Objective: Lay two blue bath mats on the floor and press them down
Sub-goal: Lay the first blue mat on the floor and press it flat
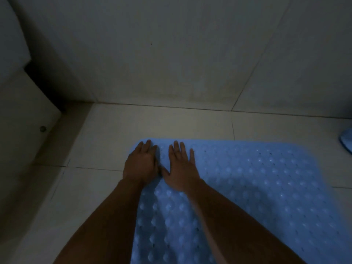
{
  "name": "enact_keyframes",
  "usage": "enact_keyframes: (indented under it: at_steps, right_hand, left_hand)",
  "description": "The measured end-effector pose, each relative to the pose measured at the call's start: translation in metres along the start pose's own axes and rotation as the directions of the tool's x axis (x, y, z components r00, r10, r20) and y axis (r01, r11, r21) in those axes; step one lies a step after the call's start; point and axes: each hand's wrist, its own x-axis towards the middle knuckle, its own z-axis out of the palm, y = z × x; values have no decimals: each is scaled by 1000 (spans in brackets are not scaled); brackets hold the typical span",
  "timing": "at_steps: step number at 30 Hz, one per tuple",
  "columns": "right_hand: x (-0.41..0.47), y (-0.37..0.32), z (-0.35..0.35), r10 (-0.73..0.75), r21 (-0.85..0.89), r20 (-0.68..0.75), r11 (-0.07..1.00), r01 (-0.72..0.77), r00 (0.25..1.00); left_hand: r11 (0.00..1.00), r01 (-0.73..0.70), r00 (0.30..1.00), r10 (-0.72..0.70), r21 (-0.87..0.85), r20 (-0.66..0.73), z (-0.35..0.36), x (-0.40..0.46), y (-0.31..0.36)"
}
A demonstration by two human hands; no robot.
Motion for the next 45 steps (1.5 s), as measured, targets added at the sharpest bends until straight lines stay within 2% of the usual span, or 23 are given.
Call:
enact_keyframes:
  at_steps: [4,7,11,15,16,18,20,25,27,30,33,37,40,43,45]
  right_hand:
    - [-7,1,21,-7,-68,-181,998,-6,984]
    - [-7,-3,19,-4,-59,-204,998,-8,979]
    - [-9,-5,11,3,-29,-64,1000,-5,998]
    - [22,-2,-38,15,146,271,988,-56,962]
    - [30,5,-61,15,208,308,975,-82,951]
    - [34,22,-101,46,292,246,949,-120,968]
    - [22,46,-120,80,290,139,950,-118,987]
    - [-20,114,-100,208,268,-52,945,-187,977]
    - [-29,139,-86,238,261,-139,945,-196,961]
    - [-39,166,-76,264,215,-178,951,-225,948]
    - [-48,183,-67,276,187,-149,951,-247,949]
    - [-58,190,-63,257,155,-142,960,-235,956]
    - [-53,185,-79,218,164,-59,965,-206,974]
    - [-54,171,-92,166,99,66,980,-172,984]
    - [-54,161,-87,148,58,130,986,-156,980]
  left_hand:
    - [1000,8,996,-6,28,-85,15,-7,-1]
    - [999,42,993,-41,2,-113,21,-10,-15]
    - [998,67,988,-68,-8,-138,22,-11,-28]
    - [995,98,984,-99,-15,-151,10,-5,-24]
    - [993,112,983,-115,-28,-145,7,-4,-16]
    - [990,129,983,-134,-49,-125,5,-1,5]
    - [996,80,992,-83,-34,-99,8,6,37]
    - [974,-186,982,187,-127,-1,36,8,127]
    - [976,-195,979,199,-101,36,58,8,148]
    - [988,-139,990,138,62,23,84,6,160]
    - [985,-151,988,154,87,-29,90,8,162]
    - [990,-138,990,139,36,-16,85,9,166]
    - [994,-105,988,103,17,114,60,26,171]
    - [997,-82,956,79,1,282,12,44,175]
    - [988,-148,953,128,53,275,-6,47,176]
